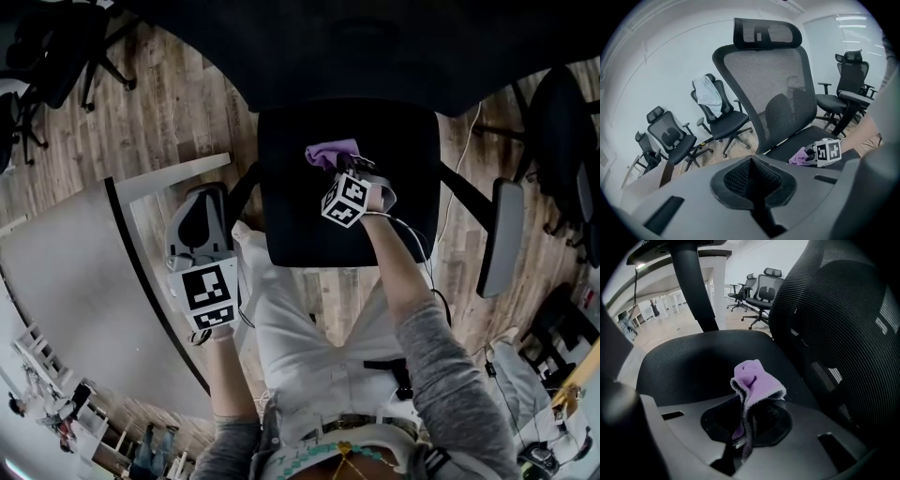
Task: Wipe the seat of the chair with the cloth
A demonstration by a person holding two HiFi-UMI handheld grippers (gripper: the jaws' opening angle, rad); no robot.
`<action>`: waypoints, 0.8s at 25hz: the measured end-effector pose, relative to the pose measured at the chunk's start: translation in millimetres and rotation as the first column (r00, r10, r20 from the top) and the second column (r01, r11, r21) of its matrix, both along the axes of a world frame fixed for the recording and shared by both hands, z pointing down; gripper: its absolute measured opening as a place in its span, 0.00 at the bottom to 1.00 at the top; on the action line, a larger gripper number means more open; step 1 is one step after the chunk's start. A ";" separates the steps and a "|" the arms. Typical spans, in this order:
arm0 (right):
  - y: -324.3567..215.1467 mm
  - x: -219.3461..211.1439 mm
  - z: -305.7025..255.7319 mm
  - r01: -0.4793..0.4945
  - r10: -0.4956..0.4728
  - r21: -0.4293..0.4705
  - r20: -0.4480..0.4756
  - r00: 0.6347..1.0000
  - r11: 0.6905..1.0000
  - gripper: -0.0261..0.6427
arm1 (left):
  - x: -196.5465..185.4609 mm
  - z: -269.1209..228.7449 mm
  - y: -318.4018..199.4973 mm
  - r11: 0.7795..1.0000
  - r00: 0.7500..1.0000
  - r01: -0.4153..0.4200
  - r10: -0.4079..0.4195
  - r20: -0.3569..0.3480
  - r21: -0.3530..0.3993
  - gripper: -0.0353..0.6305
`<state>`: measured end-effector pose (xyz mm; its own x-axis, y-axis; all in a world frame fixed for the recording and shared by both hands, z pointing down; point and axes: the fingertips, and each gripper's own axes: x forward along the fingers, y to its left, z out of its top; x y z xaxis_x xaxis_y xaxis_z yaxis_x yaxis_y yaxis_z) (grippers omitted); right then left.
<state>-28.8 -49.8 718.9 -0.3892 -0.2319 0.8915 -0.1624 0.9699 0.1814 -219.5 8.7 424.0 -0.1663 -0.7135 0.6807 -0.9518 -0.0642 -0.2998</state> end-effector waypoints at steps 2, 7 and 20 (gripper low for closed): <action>-1.2 8.3 0.3 -0.009 0.009 0.000 -0.008 1.000 1.000 0.11 | 0.7 0.0 0.6 1.000 1.000 -0.001 0.001 -0.003 0.000 0.06; -6.5 26.3 1.3 -0.012 0.012 0.003 -0.030 0.999 1.000 0.11 | 1.0 -0.4 -1.2 1.000 1.000 -0.001 0.001 -0.001 -0.003 0.06; -15.9 67.6 4.5 -0.050 0.051 0.013 -0.092 0.995 0.999 0.11 | 0.3 1.3 0.5 1.000 1.000 -0.002 0.002 0.016 -0.005 0.06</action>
